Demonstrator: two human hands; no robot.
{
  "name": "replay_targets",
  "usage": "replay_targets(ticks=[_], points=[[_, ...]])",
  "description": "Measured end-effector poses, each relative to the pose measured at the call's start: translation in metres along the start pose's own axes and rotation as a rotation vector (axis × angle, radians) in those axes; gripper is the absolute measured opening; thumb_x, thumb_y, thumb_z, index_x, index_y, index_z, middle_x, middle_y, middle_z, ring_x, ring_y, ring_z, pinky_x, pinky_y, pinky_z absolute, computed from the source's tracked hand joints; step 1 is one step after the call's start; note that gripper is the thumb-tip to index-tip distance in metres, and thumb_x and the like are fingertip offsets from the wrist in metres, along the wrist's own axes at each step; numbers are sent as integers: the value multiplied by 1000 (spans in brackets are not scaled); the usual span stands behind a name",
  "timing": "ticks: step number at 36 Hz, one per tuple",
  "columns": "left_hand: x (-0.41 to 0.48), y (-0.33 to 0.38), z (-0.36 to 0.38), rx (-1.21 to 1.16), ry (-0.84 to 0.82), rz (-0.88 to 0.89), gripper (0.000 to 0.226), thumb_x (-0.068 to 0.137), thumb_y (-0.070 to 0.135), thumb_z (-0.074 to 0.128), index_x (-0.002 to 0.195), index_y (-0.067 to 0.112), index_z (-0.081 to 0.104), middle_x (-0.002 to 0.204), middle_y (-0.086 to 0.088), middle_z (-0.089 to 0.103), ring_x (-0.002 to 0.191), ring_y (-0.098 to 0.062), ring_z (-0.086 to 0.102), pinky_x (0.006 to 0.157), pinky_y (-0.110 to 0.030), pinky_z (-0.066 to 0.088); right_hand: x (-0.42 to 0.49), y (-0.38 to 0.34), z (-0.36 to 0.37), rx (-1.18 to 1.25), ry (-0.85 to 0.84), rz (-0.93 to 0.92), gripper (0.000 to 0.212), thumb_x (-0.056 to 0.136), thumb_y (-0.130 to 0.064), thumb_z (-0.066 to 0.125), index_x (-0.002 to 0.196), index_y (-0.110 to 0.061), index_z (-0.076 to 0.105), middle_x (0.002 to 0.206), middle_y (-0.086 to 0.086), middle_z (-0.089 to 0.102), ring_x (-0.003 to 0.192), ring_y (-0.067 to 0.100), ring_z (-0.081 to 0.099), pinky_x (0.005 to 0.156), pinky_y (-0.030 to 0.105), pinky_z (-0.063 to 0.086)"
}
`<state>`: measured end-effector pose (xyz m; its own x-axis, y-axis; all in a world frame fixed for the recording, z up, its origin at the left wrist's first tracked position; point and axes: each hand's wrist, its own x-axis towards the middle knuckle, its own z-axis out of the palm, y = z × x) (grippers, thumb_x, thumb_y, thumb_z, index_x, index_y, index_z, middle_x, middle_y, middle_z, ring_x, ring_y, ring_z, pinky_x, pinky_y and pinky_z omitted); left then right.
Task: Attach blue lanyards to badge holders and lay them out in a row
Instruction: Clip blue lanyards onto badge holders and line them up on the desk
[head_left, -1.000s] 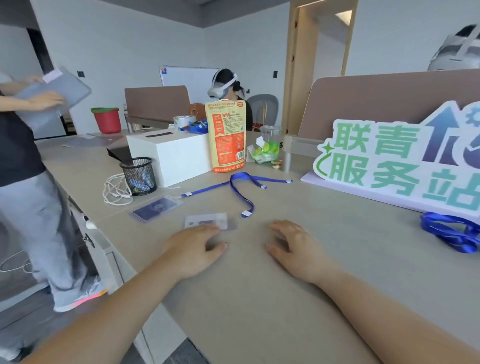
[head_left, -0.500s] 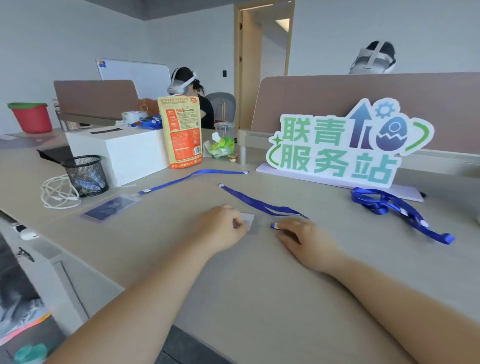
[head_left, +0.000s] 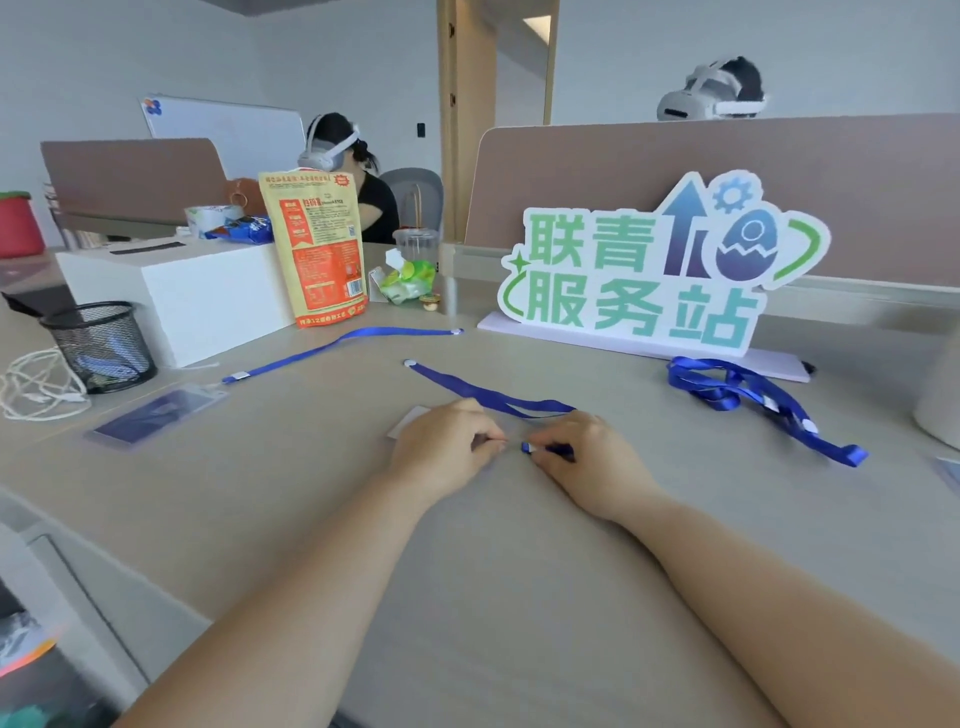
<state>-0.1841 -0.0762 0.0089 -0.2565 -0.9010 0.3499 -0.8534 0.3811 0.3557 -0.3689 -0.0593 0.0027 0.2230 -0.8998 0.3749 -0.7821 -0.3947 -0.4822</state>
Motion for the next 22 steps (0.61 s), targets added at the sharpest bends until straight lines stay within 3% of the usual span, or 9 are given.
replay_targets(ticks=[6,9,15,22], points=[[1,1,3,93,17,22,17,93,33,52,93,29,68,103,11,57,96,-9,55,89,-34,42,0,-2,3,-49,0,14,18,90,-26,56,95,-24,73,94,1,56,99,21,49,83,31,44],[4,1,5,104,41,1,15,93,33,52,91,30,66,98,11,55,93,-11,55,82,-31,43,3,-3,5,-53,1,7,18,89,-27,56,90,-21,74,89,-1,53,98,21,50,81,30,44],[10,0,11,70,71,-82,13,90,33,53,81,33,61,90,14,50,91,-12,55,70,-28,39,5,-4,8,-58,-3,5,21,91,-27,54,90,-19,73,100,0,61,103,20,48,86,27,41],[14,0,15,23,98,-138,16,90,33,53,73,33,51,95,12,55,96,-13,55,72,-31,44,4,-6,7,-85,3,-27,23,91,-26,53,90,-17,74,103,1,63,104,19,49,87,22,38]])
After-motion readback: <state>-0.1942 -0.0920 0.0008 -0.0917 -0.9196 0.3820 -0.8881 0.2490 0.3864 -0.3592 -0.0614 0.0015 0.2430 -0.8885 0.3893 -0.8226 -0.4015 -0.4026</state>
